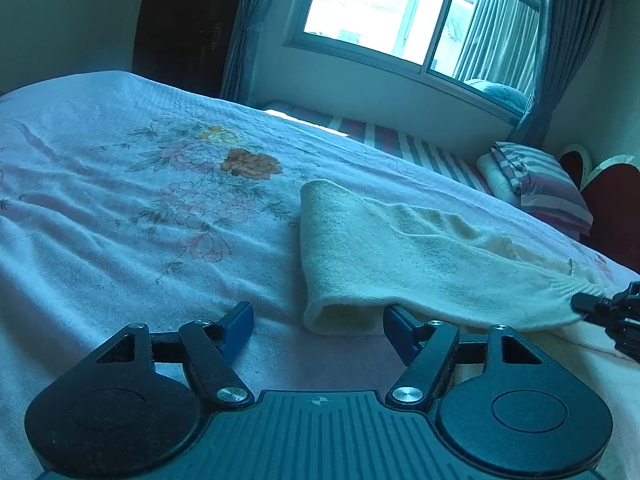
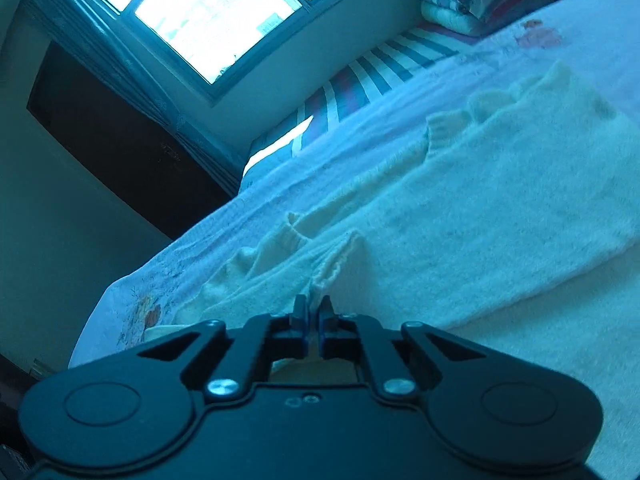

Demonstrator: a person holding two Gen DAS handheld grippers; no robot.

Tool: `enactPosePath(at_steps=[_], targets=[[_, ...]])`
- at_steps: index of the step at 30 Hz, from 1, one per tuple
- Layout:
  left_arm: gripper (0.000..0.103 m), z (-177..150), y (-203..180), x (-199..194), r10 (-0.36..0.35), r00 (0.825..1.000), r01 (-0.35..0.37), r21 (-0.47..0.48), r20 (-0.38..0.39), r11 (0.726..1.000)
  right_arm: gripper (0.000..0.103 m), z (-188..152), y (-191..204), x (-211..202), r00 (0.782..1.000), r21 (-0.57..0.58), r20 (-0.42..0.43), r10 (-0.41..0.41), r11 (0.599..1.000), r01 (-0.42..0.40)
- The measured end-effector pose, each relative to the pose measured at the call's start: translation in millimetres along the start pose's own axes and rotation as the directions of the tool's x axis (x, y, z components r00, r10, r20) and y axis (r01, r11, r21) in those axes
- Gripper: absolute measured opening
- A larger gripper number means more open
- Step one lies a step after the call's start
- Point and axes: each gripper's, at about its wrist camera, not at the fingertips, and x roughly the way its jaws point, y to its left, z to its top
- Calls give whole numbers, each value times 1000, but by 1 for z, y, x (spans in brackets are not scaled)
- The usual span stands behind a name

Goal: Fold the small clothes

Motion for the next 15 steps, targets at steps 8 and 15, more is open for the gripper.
enactPosePath(at_steps=[8, 15], targets=[[71, 3, -24, 8, -46, 999, 47, 12, -10, 999, 6, 35, -13, -48, 987, -107, 132, -96, 988, 111], [71, -2, -46, 11, -80, 997, 80, 14, -18, 997, 6, 51, -54, -69, 973, -93, 159, -168, 979, 184]])
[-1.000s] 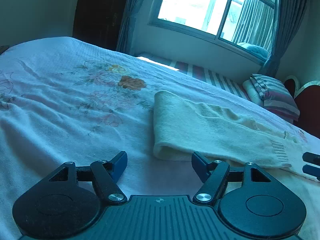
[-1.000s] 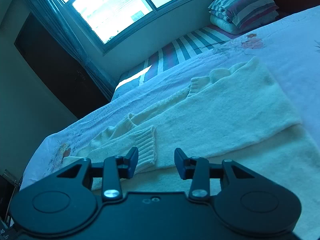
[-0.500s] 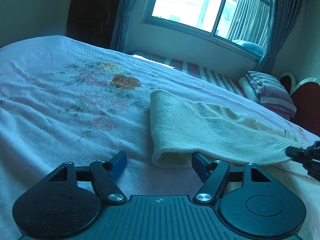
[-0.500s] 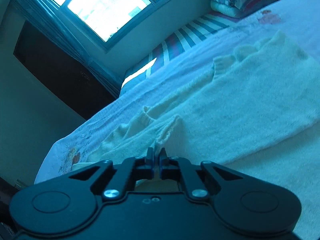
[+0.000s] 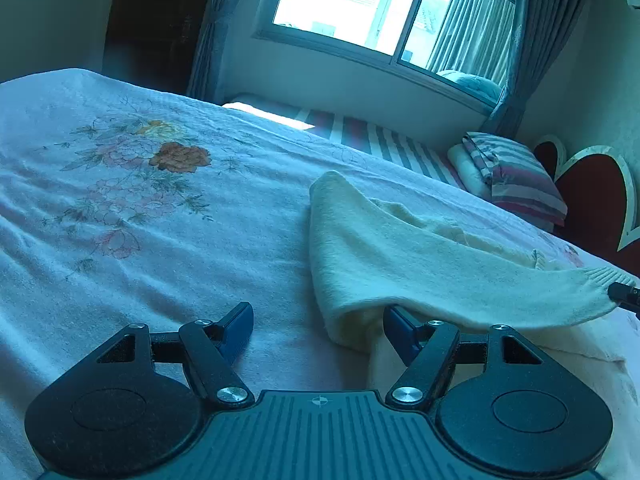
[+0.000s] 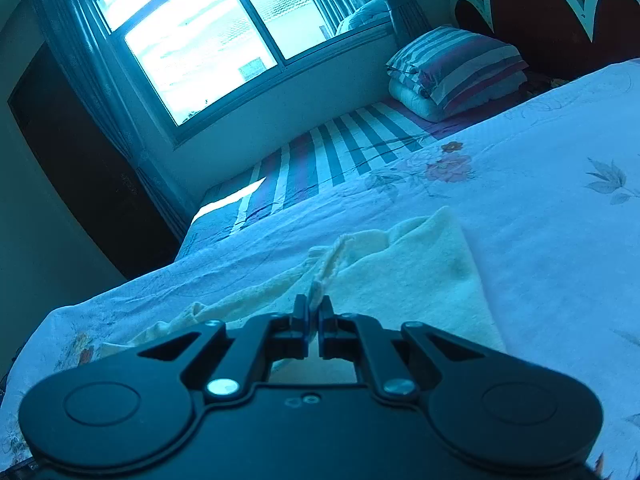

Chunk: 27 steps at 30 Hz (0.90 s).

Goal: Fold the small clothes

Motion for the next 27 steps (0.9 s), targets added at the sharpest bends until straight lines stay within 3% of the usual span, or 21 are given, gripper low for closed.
enactPosePath(at_steps=[13, 27], targets=[[71, -6, -11, 1, 66, 998, -66, 37, 6, 997, 6, 2, -47, 4, 998, 47, -21, -56, 997, 56], [71, -9, -7, 0, 78, 997, -79, 21, 15, 997, 6, -4, -54, -4, 996, 36, -39, -81, 996, 82]])
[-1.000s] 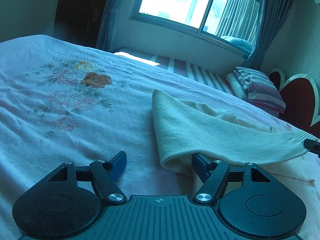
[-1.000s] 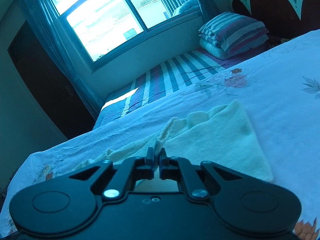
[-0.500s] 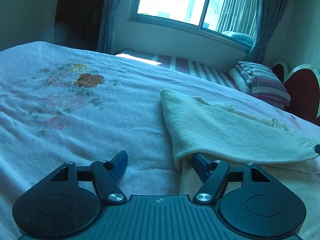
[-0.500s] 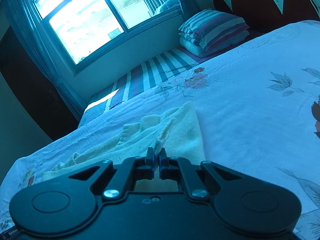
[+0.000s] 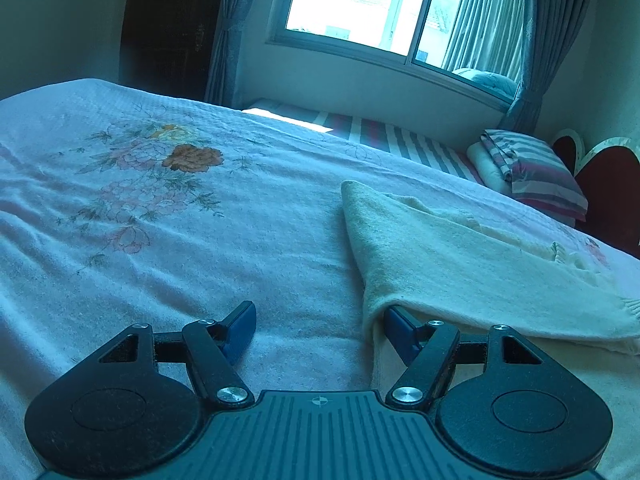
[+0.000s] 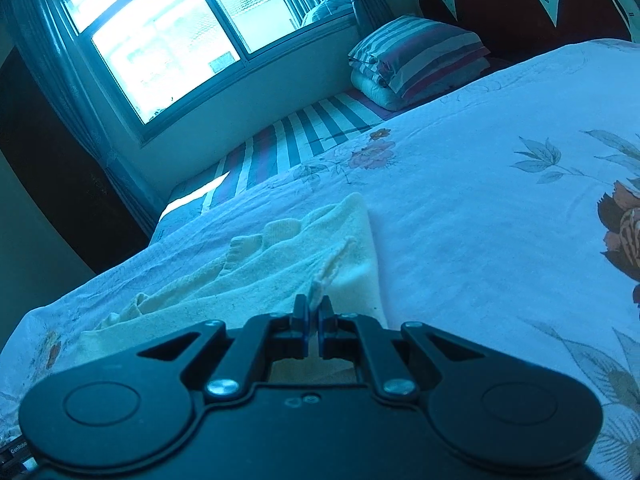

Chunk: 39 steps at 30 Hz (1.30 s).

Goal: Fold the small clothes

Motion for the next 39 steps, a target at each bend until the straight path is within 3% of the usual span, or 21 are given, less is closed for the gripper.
enactPosePath(at_steps=[9, 11, 14, 18, 21, 22, 23, 24, 27, 30, 33, 35, 38, 39], targets=[[71, -1, 5, -7, 15, 1000, -15, 25, -15, 1000, 7, -7, -13, 3, 999, 23, -22, -29, 999, 30], [71, -1, 11, -13, 34, 999, -33, 54, -21, 998, 18, -5, -17, -7, 999, 25, 10, -44, 999, 44], [70, 7, 20, -28, 43, 999, -44, 70, 11, 997, 13, 3, -23, -24, 997, 4, 59, -41, 999, 41], [70, 28, -12, -28, -75, 995, 67, 125, 62, 990, 5, 10, -7, -17, 999, -102, 54, -6, 995, 12], [70, 33, -46, -14, -187, 981, 178, 142, 49, 974, 2, 5, 6, -4, 1000, -165, 28, -15, 986, 19], [60, 30, -55, -6, -201, 979, 194, 150, 32, 969, 2, 1, 10, 1, 999, -197, 10, -41, 979, 42], [47, 27, -58, 4, -200, 980, 199, 146, -6, 969, 2, -3, 9, 5, 998, -210, -5, -59, 976, 56], [46, 23, -57, 14, -190, 980, 195, 129, -53, 972, 1, -7, 6, 9, 996, -215, -31, -80, 974, 72], [46, 20, -51, 12, -180, 982, 188, 142, -65, 972, 0, -5, -2, 6, 996, -226, -54, -75, 972, 61], [47, 35, -51, 3, -171, 985, 168, 156, 3, 973, 8, 8, 2, 0, 999, -250, 17, -51, 967, 54], [54, 56, -57, 25, -167, 986, 163, 159, 12, 974, 9, 22, 10, 17, 999, -263, 29, -30, 964, 36], [55, 65, -62, 46, -158, 987, 155, 175, -1, 972, 17, 25, 16, 31, 999, -297, 31, -39, 954, 46], [56, 65, -63, 80, -126, 989, 139, 177, -82, 974, 15, 22, 17, 57, 998, -343, -20, -62, 938, 52], [56, 64, -63, 81, -128, 990, 138, 197, -63, 971, 14, 19, 16, 63, 997, -367, -32, -74, 928, 58]])
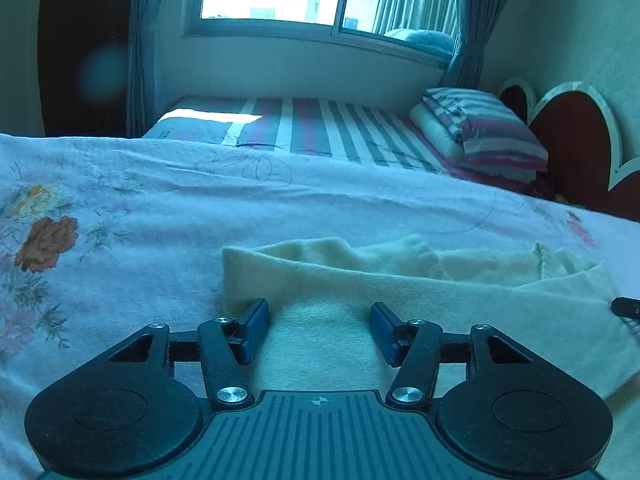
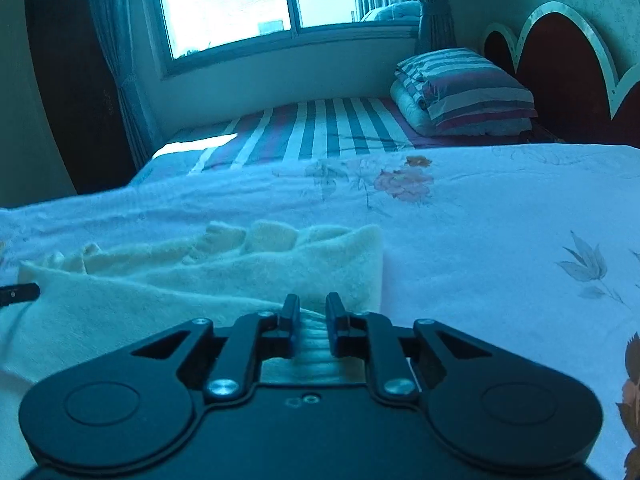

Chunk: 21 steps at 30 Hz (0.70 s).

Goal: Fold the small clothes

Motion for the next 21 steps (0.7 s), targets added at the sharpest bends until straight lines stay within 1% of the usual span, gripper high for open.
enactPosePath(at_steps=[2, 4, 6, 8, 9, 10, 12, 14, 16, 17, 18, 19, 20, 21], targets=[[56, 4, -3, -8, 4, 1000, -4, 20, -6, 1000, 12, 3, 0, -4, 1000, -21, 0, -1, 1000, 1], [56, 1, -2, -29, -4, 999, 3, 16, 44, 1000, 17, 6, -2, -24, 998, -17, 58, 12, 1000, -11], [56, -8, -1, -40, -11, 999, 10, 13, 43, 1000, 17, 3, -4, -37, 997, -13, 72, 26, 1000, -25], [57, -19, 1, -35, 1, 1000, -1, 21, 4, 1000, 16, -4, -4, -35, 999, -30, 44, 23, 999, -21], [57, -26, 2, -32, 7, 1000, -7, 31, 2, 999, 16, -9, -4, -23, 1000, -45, -15, -1, 999, 1], [58, -27, 0, -32, 13, 1000, -13, 33, 18, 999, 15, -14, -4, -19, 1000, -48, -11, -3, 999, 2], [58, -20, -2, -36, 23, 1000, -23, 24, 3, 999, 15, -11, -2, -23, 1000, -49, -15, -8, 999, 7], [58, -17, -2, -50, 13, 999, -14, 10, 42, 1000, 16, -7, -4, -38, 1000, -29, 24, 9, 1000, -8], [58, -21, -1, -63, 23, 998, -24, 9, 57, 1000, 16, -9, -9, -54, 999, -12, 50, 12, 1000, -11], [58, -25, 0, -67, 31, 998, -31, 8, 56, 999, 16, -12, -12, -57, 999, -1, 49, 18, 1000, -18], [58, -30, 1, -66, 41, 998, -41, 12, 39, 999, 16, -17, -14, -57, 999, 3, 33, 29, 1000, -29], [58, -36, 2, -59, 62, 998, -62, 16, -10, 998, 16, -23, -15, -50, 1000, -6, -7, 17, 1000, -17], [60, -42, 4, -54, 58, 998, -57, 5, -30, 998, 19, -28, -15, -42, 999, -18, -41, 3, 1000, -4], [61, -44, 5, -56, 54, 998, -54, -8, -14, 999, 20, -31, -15, -42, 1000, -20, -26, 6, 1000, -6]])
